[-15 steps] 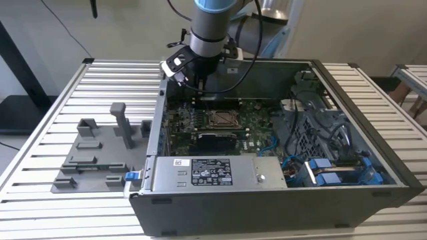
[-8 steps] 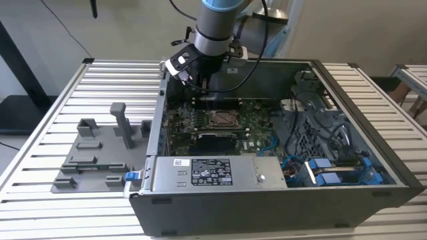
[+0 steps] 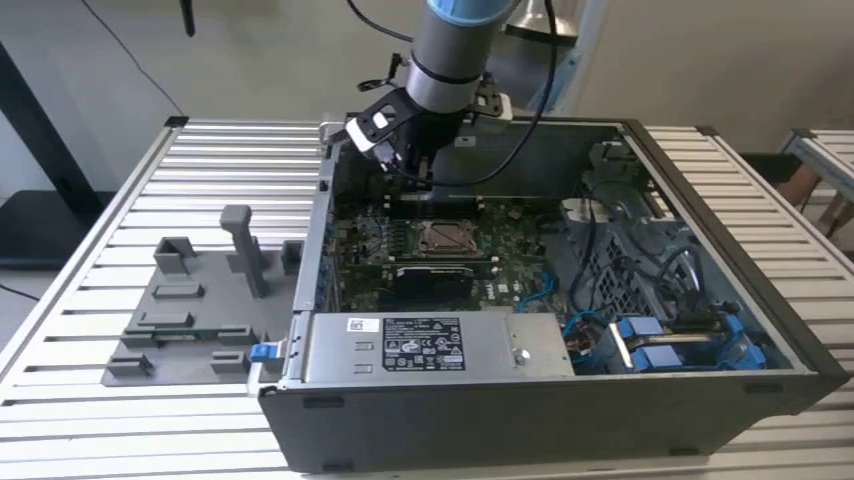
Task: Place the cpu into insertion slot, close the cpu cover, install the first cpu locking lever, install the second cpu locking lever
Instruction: 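Install the first cpu locking lever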
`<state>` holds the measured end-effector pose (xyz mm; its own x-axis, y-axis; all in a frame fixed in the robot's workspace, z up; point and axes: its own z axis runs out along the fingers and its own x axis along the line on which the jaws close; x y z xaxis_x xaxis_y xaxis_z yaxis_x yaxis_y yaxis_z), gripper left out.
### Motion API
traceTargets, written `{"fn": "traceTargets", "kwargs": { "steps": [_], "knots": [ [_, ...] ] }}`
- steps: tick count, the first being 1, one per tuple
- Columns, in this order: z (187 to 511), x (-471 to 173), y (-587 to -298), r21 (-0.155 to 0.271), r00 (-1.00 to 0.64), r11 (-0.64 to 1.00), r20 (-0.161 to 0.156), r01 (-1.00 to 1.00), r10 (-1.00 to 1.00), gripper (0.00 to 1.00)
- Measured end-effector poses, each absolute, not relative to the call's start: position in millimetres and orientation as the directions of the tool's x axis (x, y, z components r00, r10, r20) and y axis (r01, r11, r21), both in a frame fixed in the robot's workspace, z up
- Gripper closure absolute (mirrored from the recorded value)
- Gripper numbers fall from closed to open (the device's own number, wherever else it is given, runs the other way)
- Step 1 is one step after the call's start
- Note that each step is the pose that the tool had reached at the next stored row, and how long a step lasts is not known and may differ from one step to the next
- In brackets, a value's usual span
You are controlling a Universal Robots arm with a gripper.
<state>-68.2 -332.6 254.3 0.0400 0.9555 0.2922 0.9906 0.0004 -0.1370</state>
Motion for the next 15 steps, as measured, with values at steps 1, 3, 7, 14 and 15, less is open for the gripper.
{"fn": "traceTargets", "kwargs": {
  "steps": [1,3,7,14,15],
  "knots": [
    [254.5,-65.4,-333.2,-0.138,0.04,0.001,0.295,0.99,0.955,0.89],
    [254.7,-59.3,-334.4,-0.141,0.041,0.001,0.299,0.99,0.953,0.89],
    [254.7,-46.3,-336.5,-0.147,0.043,0.003,0.306,0.989,0.951,0.89],
    [254.7,-45.7,-336.5,-0.148,0.043,0.003,0.309,0.989,0.95,0.89],
    [254.8,-45.7,-336.6,-0.148,0.041,0.005,0.309,0.989,0.95,0.89]
  ]
}}
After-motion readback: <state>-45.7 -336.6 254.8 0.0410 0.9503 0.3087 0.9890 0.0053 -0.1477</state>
